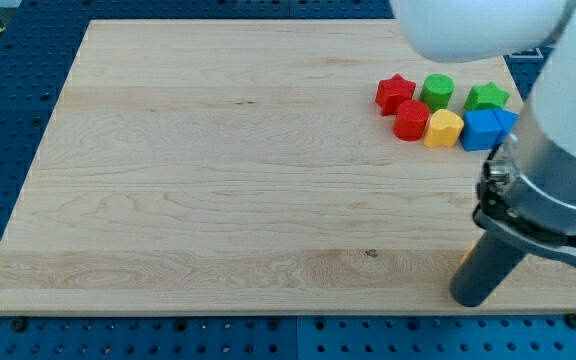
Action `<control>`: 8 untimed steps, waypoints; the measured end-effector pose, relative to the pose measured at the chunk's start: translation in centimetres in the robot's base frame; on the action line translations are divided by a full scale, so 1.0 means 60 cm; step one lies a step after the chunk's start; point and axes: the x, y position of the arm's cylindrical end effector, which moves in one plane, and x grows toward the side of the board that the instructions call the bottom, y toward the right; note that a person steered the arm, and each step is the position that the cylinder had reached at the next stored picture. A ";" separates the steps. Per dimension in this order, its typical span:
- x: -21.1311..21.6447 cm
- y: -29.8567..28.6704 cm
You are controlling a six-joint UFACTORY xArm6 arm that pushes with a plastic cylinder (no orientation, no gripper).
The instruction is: Slide the yellow hexagon to the bottom right
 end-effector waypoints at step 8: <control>-0.062 -0.021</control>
